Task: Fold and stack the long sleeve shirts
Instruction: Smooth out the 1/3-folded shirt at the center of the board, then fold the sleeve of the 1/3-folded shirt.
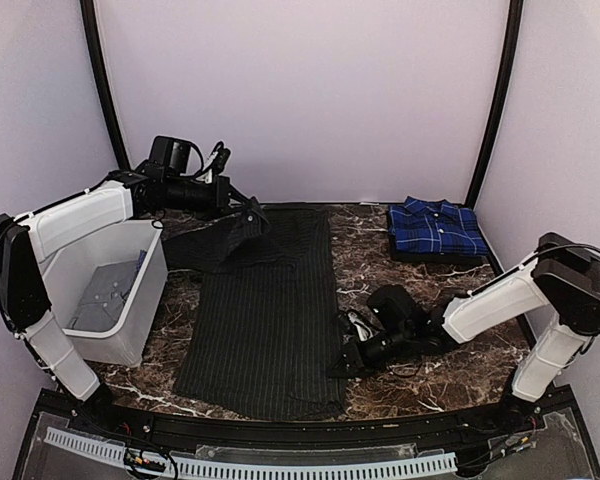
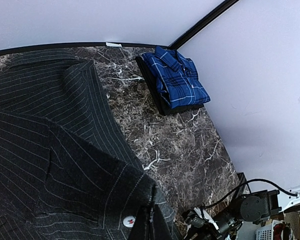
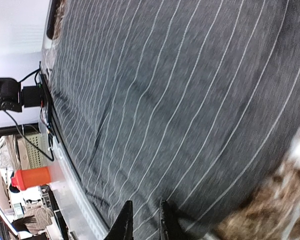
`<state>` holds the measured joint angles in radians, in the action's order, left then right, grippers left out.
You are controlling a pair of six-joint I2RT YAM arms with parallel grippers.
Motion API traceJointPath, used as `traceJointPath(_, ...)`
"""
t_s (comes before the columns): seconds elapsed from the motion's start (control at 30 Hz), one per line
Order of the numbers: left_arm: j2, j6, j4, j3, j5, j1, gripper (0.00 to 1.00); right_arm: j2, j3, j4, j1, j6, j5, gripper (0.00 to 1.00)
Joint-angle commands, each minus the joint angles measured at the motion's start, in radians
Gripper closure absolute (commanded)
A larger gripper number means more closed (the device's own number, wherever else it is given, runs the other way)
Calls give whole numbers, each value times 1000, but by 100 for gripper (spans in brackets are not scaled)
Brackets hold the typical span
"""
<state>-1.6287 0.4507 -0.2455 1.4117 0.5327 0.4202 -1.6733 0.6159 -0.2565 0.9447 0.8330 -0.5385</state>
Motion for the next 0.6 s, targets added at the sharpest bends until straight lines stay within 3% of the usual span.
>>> traceJointPath(0.0,8,-9,18,-7,23,20,100,110,-44,27,39,32,49,83)
traceJointPath(0.13,9,-13,13,-7,28,33,100,166,-67,43,58,40,60,82)
traceJointPath(0.33,-3,-20,15,1,49,68,100,122,-73,9,120,59,62,81)
traceJointPath(0.57,-6,-46,3,6,115,162,100,148,-123,-25,155,118,92,82)
